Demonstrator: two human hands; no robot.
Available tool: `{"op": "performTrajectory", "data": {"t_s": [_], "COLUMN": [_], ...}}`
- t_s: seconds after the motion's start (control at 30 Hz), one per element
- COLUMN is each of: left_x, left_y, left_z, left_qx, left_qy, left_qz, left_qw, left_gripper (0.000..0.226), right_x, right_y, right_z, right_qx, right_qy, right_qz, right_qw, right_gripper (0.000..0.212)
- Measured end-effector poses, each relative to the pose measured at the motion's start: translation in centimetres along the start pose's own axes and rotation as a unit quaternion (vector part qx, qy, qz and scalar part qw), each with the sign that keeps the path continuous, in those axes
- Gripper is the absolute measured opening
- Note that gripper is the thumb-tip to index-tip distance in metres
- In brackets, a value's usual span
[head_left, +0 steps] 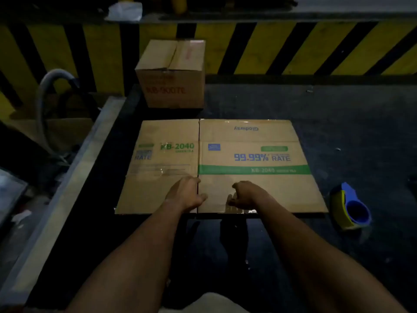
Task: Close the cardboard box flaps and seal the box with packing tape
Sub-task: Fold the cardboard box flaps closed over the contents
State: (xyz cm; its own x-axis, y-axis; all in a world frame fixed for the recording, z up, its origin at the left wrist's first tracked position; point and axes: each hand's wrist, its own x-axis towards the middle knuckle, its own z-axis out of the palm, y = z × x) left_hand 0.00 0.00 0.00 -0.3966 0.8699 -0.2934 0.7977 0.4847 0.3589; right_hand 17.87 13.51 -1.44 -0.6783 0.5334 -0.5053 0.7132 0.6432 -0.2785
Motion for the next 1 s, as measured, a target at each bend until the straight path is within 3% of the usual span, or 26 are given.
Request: {"op": "performTrajectory", "data": {"t_s": [0.17, 0.27, 0.33, 0.47, 0.57, 0.6, 0.67, 0.73, 0.87, 1.0], "left_x": [-0.5, -0.4, -0.6, -0.5, -0.5, -0.6, -0.8, -0.6, 0.3, 0.5], "left_y": [0.0, -0.3, -0.4, -0.5, -0.4, -0.4, -0.3, -0.3, -0.4, -0.2], "left_z": [3.2, 4.9, 5.9, 6.9, 6.8, 6.6, 6.2, 5.5, 2.7, -0.6], "left_qx": [0.004, 0.003, 0.022, 0.052, 0.096, 0.106, 0.121, 0.121, 0.121, 0.12], "left_qy": [-0.047, -0.06, -0.071, -0.033, -0.027, -0.022, 0.007, 0.047, 0.126, 0.227], "left_qz": [-0.005, 0.003, 0.005, 0.004, 0.01, 0.013, 0.016, 0.022, 0.06, 0.089], "left_qw": [0.999, 0.998, 0.997, 0.998, 0.995, 0.994, 0.993, 0.991, 0.983, 0.962], "left_gripper": [0.064, 0.051, 0.048, 0.057, 0.066, 0.067, 0.067, 0.061, 0.05, 0.021], "right_x": [-0.6, -0.5, -0.2, 0.5, 0.9, 0.8, 0.1, -0.1, 0.0, -1.4], "right_y": [1.8, 2.2, 2.9, 3.7, 3.6, 3.5, 3.1, 2.8, 2.3, 1.0], "right_z": [3.7, 4.9, 5.4, 4.5, 4.0, 3.8, 2.8, 1.1, -2.9, -5.9], "right_qx": [0.017, -0.031, -0.095, -0.149, -0.165, -0.168, -0.177, -0.188, -0.211, -0.201], "right_qy": [-0.007, 0.044, 0.041, 0.048, 0.05, 0.06, 0.086, 0.094, 0.09, 0.173], "right_qz": [-0.02, -0.033, -0.05, -0.079, -0.126, -0.146, -0.165, -0.176, -0.191, -0.216], "right_qw": [1.0, 0.998, 0.993, 0.985, 0.977, 0.973, 0.966, 0.962, 0.954, 0.94], "right_gripper": [0.032, 0.038, 0.052, 0.055, 0.069, 0.064, 0.042, 0.034, 0.04, 0.045]}}
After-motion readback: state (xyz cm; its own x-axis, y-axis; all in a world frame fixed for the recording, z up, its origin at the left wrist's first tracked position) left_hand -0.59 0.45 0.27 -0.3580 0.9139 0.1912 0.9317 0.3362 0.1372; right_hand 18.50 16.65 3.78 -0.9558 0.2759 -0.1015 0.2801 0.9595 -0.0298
